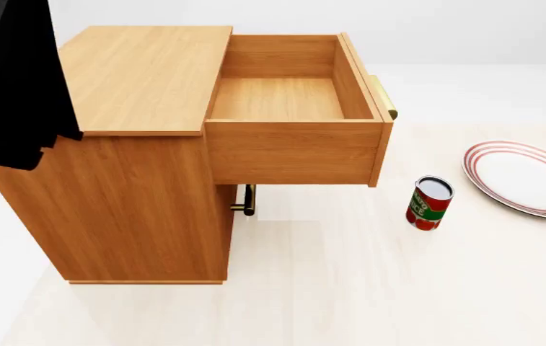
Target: Put the bowl in the top drawer of the cabinet.
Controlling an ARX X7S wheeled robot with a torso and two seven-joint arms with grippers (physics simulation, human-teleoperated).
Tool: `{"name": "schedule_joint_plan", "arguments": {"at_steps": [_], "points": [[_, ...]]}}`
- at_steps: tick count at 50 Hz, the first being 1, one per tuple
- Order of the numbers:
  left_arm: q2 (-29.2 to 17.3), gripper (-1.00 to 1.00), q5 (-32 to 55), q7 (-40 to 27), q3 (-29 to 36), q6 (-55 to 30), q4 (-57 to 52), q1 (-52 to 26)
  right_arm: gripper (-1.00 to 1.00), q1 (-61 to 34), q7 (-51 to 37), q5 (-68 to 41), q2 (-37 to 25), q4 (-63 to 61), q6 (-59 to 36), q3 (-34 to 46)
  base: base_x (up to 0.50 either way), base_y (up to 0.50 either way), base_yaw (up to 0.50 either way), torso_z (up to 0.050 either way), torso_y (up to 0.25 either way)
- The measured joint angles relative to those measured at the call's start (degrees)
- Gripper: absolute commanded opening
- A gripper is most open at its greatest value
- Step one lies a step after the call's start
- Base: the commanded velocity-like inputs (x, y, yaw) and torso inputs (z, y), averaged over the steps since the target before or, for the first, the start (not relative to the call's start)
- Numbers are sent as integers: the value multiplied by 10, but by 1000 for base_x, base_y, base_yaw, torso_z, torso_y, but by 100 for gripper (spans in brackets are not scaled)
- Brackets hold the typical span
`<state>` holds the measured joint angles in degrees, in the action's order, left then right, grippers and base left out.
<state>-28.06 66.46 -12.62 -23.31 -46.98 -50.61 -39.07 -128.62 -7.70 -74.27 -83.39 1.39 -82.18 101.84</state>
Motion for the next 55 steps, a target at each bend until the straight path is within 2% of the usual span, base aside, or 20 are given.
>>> {"name": "schedule_joint_plan", "arguments": {"at_steps": [29,55], "points": [[-16,100,14,-15,8,-6,2,0,100,172,18,39,21,70,189,76,0,0,0,0,0],[-23,100,15,-21,13,-2,3,1,100,290,-7,-14,61,127,302,105,0,0,0,0,0]]}}
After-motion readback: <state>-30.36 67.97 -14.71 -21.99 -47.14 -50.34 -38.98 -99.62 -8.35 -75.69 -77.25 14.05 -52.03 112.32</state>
